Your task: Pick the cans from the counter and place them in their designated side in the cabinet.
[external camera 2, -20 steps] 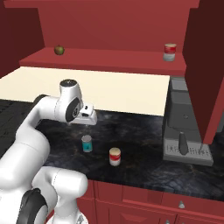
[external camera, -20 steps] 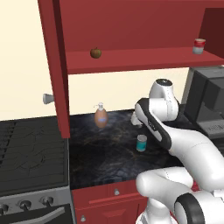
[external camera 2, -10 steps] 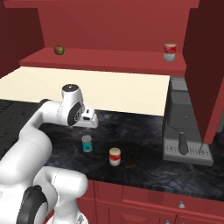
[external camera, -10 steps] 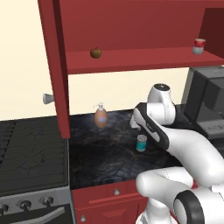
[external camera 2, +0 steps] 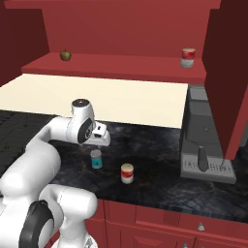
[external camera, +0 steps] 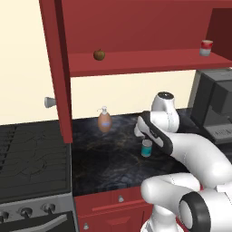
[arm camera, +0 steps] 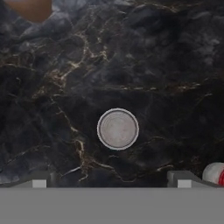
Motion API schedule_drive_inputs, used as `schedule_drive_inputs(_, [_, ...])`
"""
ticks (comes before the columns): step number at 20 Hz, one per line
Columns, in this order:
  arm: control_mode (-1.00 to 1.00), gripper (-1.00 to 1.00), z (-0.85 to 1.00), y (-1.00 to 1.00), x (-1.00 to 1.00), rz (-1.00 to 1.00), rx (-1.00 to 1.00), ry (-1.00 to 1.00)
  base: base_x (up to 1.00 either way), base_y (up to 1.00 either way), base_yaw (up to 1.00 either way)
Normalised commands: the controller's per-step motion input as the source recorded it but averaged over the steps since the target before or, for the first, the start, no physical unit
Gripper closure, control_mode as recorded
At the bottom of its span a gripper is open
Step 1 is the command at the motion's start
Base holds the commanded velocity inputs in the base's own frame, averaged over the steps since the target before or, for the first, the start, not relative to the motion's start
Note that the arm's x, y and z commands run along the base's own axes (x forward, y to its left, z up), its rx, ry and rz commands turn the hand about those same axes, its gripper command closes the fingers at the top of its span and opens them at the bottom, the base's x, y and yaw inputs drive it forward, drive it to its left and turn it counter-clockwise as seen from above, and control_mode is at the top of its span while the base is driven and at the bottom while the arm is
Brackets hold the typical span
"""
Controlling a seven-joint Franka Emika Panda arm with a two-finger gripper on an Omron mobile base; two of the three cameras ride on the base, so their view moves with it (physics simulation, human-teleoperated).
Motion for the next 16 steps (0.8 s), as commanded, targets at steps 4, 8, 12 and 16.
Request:
schedule_drive_inputs(4, [-1.0, -1.0, -0.24, 0.0, 0.11, 0.0, 0.0, 0.04, 0.0, 0.0, 0.0])
schedule_drive_inputs(8, [-1.0, -1.0, -0.19, 0.0, 0.15, 0.0, 0.0, 0.03, 0.0, 0.0, 0.0])
schedule_drive_inputs(12, [-1.0, -1.0, -0.15, -0.01, 0.18, 0.0, 0.0, 0.03, 0.0, 0.0, 0.0])
schedule_drive_inputs(16, [-1.0, -1.0, -0.18, 0.0, 0.15, 0.0, 0.0, 0.04, 0.0, 0.0, 0.0])
